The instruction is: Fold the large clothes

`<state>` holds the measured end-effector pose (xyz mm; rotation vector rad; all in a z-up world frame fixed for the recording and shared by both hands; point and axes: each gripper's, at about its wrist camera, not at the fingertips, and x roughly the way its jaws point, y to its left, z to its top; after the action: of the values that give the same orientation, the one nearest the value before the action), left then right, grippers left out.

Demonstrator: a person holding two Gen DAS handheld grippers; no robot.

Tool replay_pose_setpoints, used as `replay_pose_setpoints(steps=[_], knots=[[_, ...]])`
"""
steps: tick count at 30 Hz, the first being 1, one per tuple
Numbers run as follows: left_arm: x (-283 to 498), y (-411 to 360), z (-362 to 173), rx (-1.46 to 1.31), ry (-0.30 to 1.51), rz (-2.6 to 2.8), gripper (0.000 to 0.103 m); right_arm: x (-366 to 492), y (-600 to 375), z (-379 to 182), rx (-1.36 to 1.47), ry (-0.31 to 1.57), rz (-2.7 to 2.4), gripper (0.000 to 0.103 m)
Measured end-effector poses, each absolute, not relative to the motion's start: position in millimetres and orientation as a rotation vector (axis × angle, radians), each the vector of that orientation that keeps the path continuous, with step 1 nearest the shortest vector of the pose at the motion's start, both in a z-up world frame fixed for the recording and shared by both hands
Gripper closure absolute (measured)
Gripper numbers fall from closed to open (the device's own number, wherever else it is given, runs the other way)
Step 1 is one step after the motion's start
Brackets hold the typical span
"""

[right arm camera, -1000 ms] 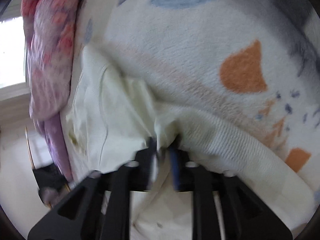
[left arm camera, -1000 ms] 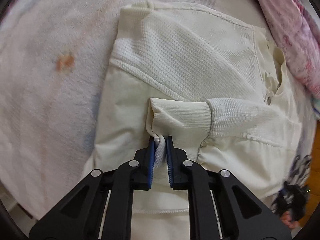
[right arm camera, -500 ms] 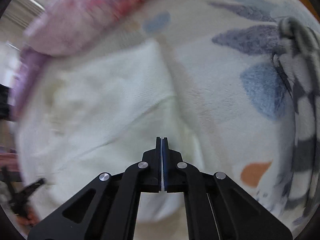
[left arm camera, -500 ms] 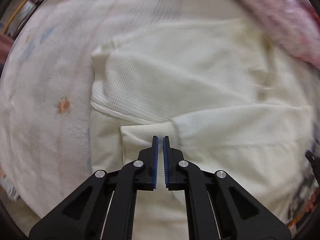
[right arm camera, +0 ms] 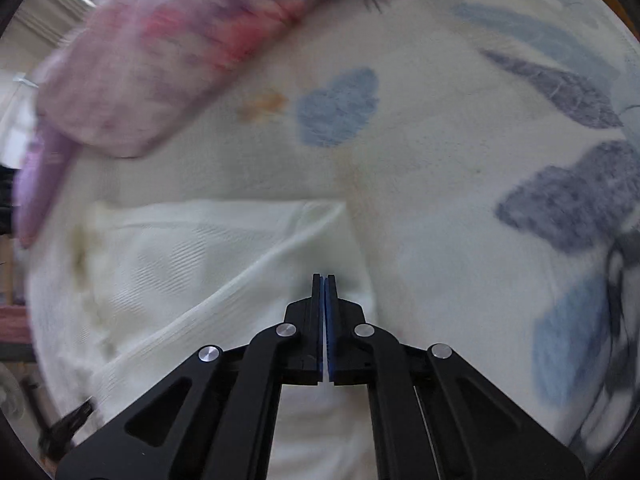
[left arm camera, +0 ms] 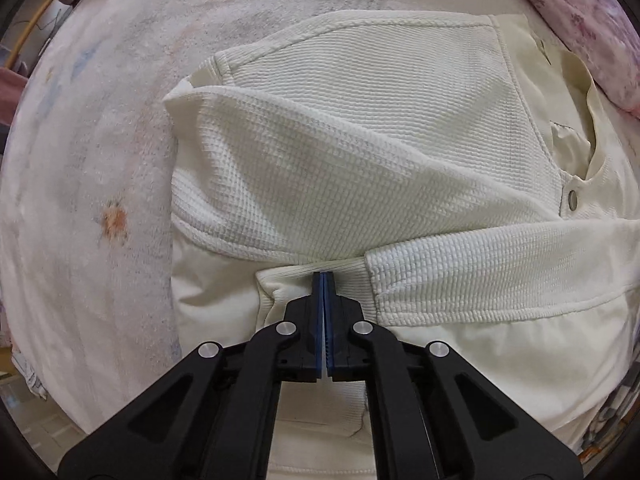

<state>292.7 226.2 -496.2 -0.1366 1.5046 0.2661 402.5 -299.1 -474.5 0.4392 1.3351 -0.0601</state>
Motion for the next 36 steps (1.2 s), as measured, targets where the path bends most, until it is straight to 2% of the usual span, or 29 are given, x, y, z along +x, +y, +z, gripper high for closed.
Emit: replay_pose_setpoints(steps=[7,8,10,11,12,13,14,15,16,22,25,34,36], knots=[[282,227,-497,-0.158,1.512,0.298,0.100,427,-316,-473,0.524,1.331,-0.047,0.103],[281,226,-496,-0.142,1.512,0.299,0.100,426,-315,-468,0.509,1.337,-0.019,0.098],[284,219,-490,-0.112,1.521,0.298,0.101,420,-311,-448,0.499,1.324,0.040,0.097],[290,209,-486,-0.103,1.526,0.300,0.098,419,-310,-441,0.501,1.317,0.051,0.086],[290,205,-483,-0.078,1.536,0.306,0.089,417,-311,-433,0.502,1.308,0.054,0.077],[290,201,-479,-0.045,1.541,0.306,0.081,414,-313,-422,0.504,1.285,0.050,0.045],[291,197,-473,-0.029,1.532,0.300,0.062,412,-313,-413,0.500,1.257,0.046,0.030],[291,193,-464,-0.020,1.500,0.294,0.050,409,-312,-402,0.478,1.216,0.036,0.029],[291,191,-457,-0.029,1.482,0.287,0.047,407,-311,-397,0.459,1.207,0.030,0.029],[294,199,-438,-0.087,1.465,0.294,0.046,397,-310,-390,0.457,1.234,0.027,0.029],[298,212,-431,-0.121,1.458,0.289,0.041,396,-308,-385,0.416,1.246,0.035,0.028],[340,257,-416,-0.155,1.431,0.265,0.037,414,-295,-389,0.378,1.303,0.056,0.026],[352,268,-413,-0.158,1.418,0.272,0.031,421,-296,-394,0.375,1.331,0.055,0.025]])
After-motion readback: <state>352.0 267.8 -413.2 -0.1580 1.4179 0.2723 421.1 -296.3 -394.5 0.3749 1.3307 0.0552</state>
